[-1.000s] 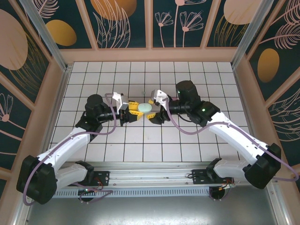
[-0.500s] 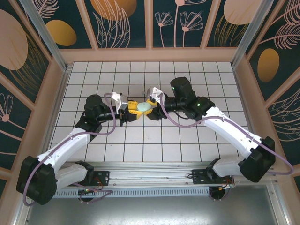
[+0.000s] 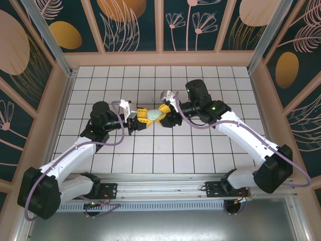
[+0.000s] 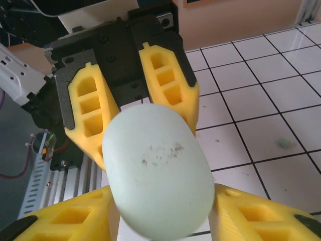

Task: Insert wireless bluetooth earbuds into charging case

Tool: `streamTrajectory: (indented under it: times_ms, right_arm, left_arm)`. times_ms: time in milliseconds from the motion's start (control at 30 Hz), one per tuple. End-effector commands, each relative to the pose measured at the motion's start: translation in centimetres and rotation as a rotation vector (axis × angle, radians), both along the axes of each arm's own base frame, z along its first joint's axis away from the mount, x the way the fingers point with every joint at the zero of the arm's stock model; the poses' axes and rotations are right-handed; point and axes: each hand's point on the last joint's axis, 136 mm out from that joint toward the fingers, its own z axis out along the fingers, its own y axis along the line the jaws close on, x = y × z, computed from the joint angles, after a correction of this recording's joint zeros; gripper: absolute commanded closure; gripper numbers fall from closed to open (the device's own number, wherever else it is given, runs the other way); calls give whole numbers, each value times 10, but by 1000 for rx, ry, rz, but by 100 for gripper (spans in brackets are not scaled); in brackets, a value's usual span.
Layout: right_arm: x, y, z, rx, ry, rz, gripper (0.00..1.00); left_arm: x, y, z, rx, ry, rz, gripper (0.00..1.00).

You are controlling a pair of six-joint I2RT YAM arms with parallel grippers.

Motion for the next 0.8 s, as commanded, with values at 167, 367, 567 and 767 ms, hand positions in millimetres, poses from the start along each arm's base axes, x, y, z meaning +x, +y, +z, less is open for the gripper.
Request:
streamTrajectory:
  times_ms: [167, 367, 567, 767]
  right_arm:
    - [27, -6, 37, 105, -15, -66, 48]
    - [35, -7, 42, 118, -10, -98, 47]
    - [35, -8, 40, 112, -11, -97, 47]
    - [27, -12, 46, 137, -31, -93, 45]
  left_arm:
    - [-21, -1, -5, 8, -19, -83, 94]
    - [-21, 0, -5, 10, -20, -84, 94]
    - [-19, 0, -6, 12, -14, -74, 94]
    - [-13, 1, -7, 12, 3, -33, 96]
